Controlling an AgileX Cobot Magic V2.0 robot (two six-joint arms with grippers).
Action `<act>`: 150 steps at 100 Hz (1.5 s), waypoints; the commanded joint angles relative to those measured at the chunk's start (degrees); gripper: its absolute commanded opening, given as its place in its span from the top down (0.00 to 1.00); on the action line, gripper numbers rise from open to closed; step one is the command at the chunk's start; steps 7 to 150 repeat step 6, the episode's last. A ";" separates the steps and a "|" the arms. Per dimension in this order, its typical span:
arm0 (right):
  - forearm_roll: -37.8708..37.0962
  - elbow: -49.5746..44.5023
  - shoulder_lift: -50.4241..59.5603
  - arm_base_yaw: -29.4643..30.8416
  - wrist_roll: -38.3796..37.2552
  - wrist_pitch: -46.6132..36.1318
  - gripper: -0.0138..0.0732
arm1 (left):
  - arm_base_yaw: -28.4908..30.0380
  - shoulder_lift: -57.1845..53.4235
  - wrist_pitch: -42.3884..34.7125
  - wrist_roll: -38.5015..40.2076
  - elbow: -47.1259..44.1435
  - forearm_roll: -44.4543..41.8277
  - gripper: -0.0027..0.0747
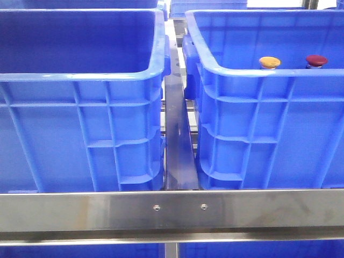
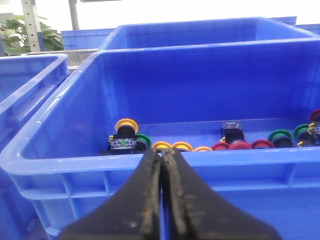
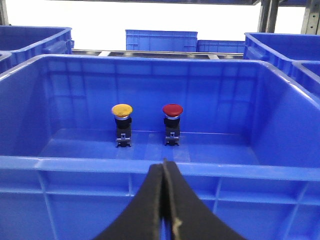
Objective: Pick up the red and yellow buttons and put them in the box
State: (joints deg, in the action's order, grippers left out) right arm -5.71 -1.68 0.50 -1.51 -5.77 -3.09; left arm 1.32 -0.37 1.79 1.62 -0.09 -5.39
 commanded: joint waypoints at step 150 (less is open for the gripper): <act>-0.69 0.89 1.53 0.11 0.01 -4.95 0.92 | 0.10 -1.71 -4.81 0.49 -2.93 0.04 0.99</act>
